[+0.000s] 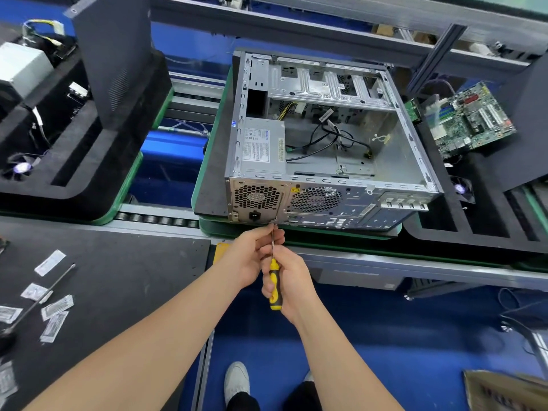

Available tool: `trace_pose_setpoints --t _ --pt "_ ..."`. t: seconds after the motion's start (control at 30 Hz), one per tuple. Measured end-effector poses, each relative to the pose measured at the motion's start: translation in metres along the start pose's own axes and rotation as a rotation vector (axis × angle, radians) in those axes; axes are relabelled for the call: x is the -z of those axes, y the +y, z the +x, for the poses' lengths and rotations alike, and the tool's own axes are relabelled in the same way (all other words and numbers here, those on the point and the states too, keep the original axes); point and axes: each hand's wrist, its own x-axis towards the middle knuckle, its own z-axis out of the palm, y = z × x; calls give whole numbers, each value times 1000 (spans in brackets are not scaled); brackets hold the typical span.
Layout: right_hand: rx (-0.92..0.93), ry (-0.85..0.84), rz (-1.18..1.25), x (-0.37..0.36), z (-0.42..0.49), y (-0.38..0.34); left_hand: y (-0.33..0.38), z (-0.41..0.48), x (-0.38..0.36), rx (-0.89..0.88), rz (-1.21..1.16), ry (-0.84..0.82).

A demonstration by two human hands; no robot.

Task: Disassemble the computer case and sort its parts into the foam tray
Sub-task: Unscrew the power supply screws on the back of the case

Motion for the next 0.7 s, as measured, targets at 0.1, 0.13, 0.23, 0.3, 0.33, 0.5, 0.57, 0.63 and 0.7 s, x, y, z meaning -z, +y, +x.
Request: trace_pose_setpoints --t 0.1,0.13,0.23,0.3,0.33,0.5,0.57,0.63,0.7 --pt "22 23 -58 -1 -1 0 -3 -1 -3 -11 -38 12" --pt "34 33 -79 -1 -1 -1 -3 -2 -5 -15 -47 24" --pt "64 55 -135 0 -2 -1 -5 -4 -9 -11 -81 51" --pt "69 58 -153 1 -3 -2 -8 -5 -10 4 -127 40" --pt "68 59 -156 2 -3 -2 -9 -6 -10 8 -147 32" --pt "62 54 -179 5 -3 -3 -10 -8 -10 5 -162 10" --pt "65 49 -187 7 -3 -2 -11 -9 -9 -4 -146 7" --pt "68 42 -193 8 -3 0 -10 -8 -7 -19 -127 8" --pt "70 40 -191 8 -3 1 -8 -8 -7 -30 -124 15"
